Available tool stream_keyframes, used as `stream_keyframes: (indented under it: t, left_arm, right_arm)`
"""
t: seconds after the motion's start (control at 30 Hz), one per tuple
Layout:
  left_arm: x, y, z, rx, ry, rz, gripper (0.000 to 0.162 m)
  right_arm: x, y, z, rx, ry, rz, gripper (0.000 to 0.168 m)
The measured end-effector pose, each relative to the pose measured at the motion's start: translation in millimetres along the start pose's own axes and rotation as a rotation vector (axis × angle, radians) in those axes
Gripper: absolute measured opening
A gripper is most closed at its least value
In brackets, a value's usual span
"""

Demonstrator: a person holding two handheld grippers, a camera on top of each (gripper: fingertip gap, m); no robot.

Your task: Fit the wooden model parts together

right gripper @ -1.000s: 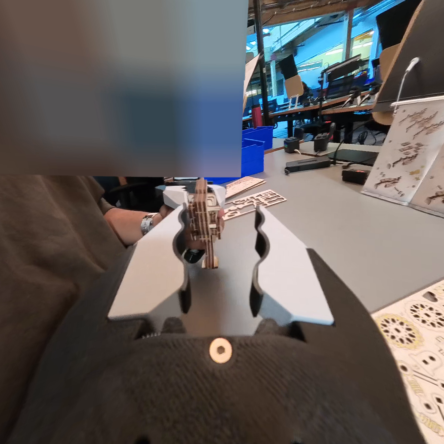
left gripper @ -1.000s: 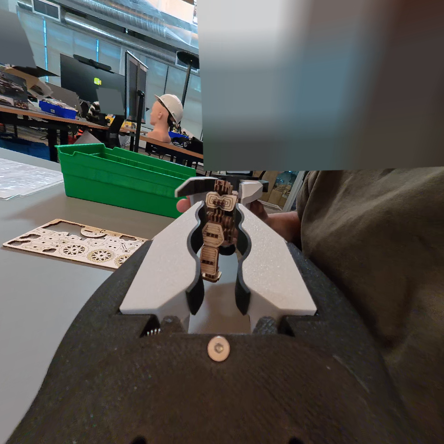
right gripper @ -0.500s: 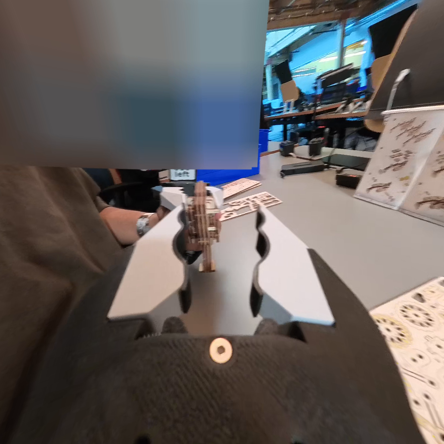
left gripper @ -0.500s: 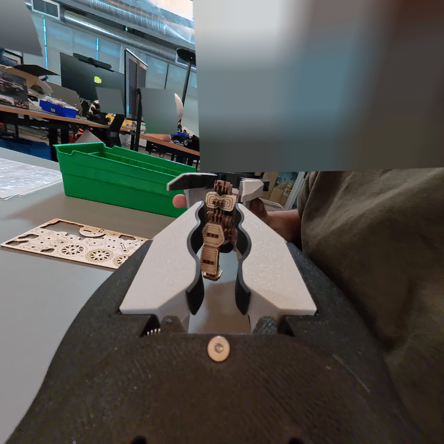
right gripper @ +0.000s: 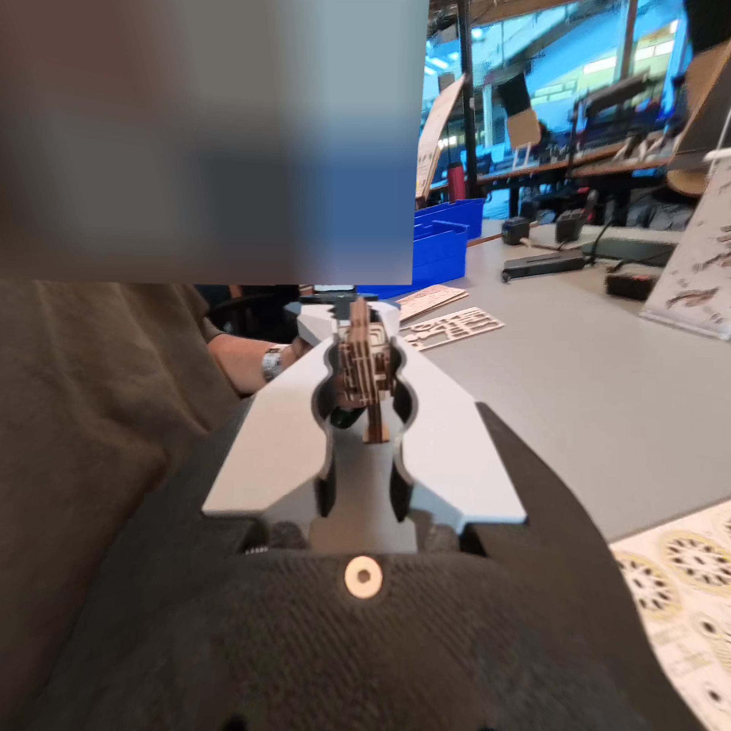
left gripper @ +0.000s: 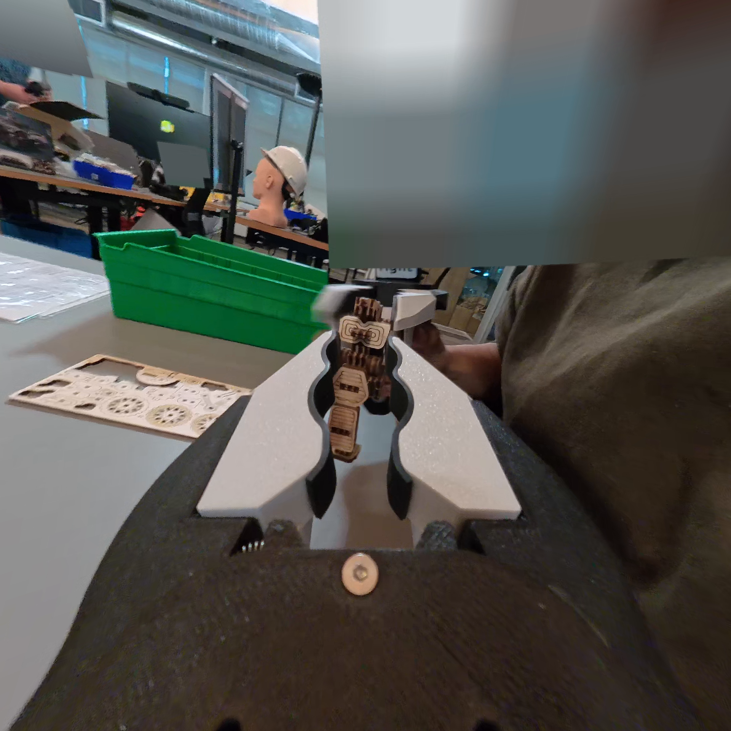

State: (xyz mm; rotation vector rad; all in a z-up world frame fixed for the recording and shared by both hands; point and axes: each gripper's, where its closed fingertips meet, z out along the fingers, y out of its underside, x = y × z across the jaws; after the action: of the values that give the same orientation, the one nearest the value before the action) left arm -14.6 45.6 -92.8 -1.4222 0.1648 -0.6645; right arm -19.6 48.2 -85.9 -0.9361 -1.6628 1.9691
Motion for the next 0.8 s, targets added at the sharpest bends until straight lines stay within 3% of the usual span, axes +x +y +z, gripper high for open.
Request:
stream_keyframes:
  t: [0.13,0.27,0.33,0.43,0.8]
  left_arm:
    - [5.1,5.1,2.1,-0.029,0.003,0.044,0.021]
    - [-0.1,0.8,-0.5,-0.007,0.005,0.006,0.02]
    - [1.8,-1.1,-1.3,0.001,0.01,0.01,0.02]
    - [3.1,-2.5,-0.9,0.012,0.012,0.003,0.021]
    - [-1.4,-6.3,-4.0,0.037,0.011,-0.036,0.02]
  right_arm:
    - [-8.5,4.5,-4.0,-0.083,-0.08,0.035,0.023]
    - [-2.4,1.8,0.1,-0.029,-0.007,0.006,0.024]
    - [3.8,0.2,-0.1,-0.015,0.027,-0.004,0.045]
    - [9.5,-2.8,-4.3,0.016,0.028,0.034,0.054]
    - [9.9,-1.5,-4.0,0.026,0.004,0.089,0.053]
